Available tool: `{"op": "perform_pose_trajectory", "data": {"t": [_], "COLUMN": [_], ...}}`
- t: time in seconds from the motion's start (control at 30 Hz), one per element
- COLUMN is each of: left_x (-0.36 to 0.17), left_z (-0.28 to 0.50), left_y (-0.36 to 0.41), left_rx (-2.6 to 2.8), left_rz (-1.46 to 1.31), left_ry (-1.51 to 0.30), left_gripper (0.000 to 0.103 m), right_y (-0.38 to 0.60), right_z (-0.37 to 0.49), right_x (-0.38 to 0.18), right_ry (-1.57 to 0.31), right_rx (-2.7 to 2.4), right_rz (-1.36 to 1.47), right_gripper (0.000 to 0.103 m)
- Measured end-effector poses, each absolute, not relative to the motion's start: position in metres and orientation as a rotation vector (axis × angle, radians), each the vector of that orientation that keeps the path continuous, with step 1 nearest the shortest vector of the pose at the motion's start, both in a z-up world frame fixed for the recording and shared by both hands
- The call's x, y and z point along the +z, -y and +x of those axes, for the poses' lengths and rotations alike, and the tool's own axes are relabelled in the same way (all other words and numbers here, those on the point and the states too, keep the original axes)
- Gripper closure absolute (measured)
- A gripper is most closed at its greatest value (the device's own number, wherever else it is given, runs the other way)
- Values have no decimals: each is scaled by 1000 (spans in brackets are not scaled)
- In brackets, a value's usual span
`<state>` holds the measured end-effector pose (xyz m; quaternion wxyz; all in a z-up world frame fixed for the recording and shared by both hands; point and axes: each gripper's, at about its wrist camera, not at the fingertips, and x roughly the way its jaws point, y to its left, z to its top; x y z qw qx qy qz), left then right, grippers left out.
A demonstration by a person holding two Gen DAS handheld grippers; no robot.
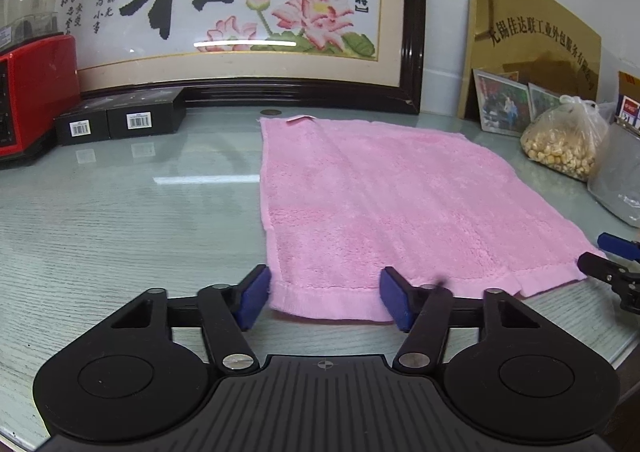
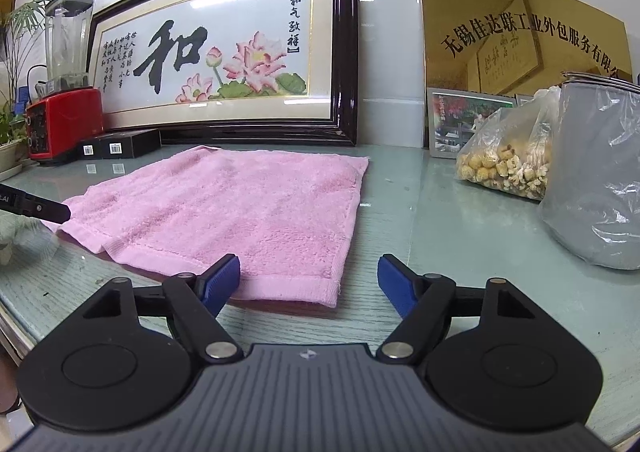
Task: Fold towel
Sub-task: 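Move both open tools to the towel hem and close on it, then lift the hem with both tools and fold it over onto the towel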
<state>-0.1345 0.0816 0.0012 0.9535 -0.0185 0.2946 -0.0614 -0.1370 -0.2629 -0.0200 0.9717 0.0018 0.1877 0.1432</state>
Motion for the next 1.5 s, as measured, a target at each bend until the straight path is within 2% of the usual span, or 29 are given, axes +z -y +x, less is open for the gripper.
{"op": "perform_pose_trajectory", "data": {"t": [0.03,0.23,0.3,0.37,0.53,0.6,0.7,1.17,1.5], "left_x": [1,-2,-2,-3,-1,-2,-3,5,51], "left_z": [-135,-136,-137,-137,-137,-136,-136,-143,-135], "left_y": [-82,-83,-83,-84,-85,-87,-88,-100,-102], "left_rx": [-120,-91,-81,-72,-59,-60,-63,-79,-99], "left_rz": [-39,-50,-54,-57,-65,-83,-98,-208,-213], "left_ry": [-597,-586,-582,-578,-564,-560,-556,-502,-419], "left_gripper": [66,83,88,90,92,93,93,95,95], "right_y": [263,264,264,262,259,259,257,266,263], "right_z": [-138,-142,-144,-147,-151,-152,-154,-158,-146], "right_x": [-20,-20,-20,-19,-19,-20,-20,-10,32], "right_ry": [-377,-371,-369,-367,-363,-358,-355,-322,-252], "right_rx": [288,301,306,308,301,308,307,324,332], "right_rz": [7,7,5,2,2,19,27,139,110], "right_gripper": [36,52,61,66,71,81,91,96,96]}}
